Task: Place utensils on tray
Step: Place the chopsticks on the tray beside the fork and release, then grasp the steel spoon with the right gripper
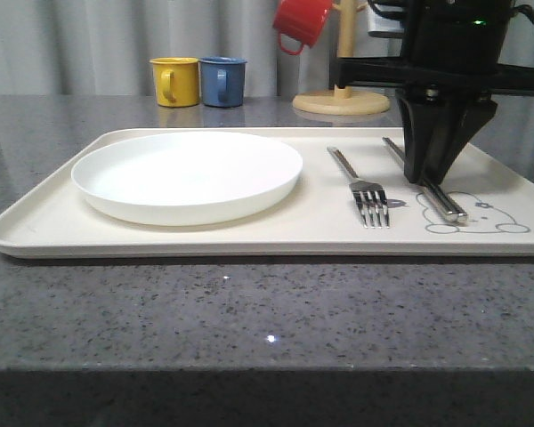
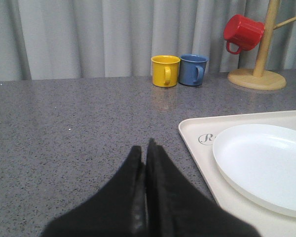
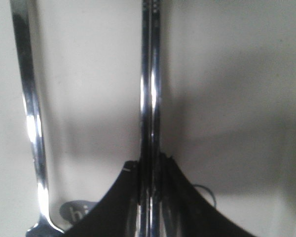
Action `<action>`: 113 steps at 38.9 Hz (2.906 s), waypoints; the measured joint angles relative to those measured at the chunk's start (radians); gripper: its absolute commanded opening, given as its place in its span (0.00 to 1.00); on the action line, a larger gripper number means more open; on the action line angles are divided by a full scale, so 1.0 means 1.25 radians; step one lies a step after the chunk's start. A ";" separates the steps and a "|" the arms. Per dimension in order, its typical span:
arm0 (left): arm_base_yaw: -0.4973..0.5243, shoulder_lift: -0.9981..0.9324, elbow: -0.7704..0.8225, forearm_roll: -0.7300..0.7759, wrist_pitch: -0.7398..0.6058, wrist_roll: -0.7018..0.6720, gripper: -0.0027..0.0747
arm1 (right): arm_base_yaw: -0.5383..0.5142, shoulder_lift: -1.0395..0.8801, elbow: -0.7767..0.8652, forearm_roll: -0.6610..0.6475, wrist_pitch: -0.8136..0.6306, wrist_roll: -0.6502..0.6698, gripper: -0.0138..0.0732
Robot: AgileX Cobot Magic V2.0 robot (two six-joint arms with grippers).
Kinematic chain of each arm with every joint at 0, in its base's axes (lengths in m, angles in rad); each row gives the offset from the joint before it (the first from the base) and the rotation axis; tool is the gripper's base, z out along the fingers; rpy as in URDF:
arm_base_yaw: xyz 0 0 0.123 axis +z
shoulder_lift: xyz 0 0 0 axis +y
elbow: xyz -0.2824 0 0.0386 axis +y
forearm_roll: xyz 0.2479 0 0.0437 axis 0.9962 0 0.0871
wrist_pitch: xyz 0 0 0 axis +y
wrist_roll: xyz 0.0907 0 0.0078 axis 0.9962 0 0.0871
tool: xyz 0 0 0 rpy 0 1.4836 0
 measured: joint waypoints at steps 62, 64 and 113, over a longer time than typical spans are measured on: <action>0.000 0.000 0.000 0.000 0.000 0.000 0.01 | -0.461 -0.074 0.046 -0.081 0.027 -0.398 0.56; 0.000 0.000 0.000 0.000 0.000 0.000 0.01 | -0.461 -0.053 0.046 -0.081 0.021 -0.398 0.56; 0.000 0.000 0.000 0.000 0.000 0.000 0.01 | -0.279 -0.137 -0.018 -0.009 0.059 -0.231 0.10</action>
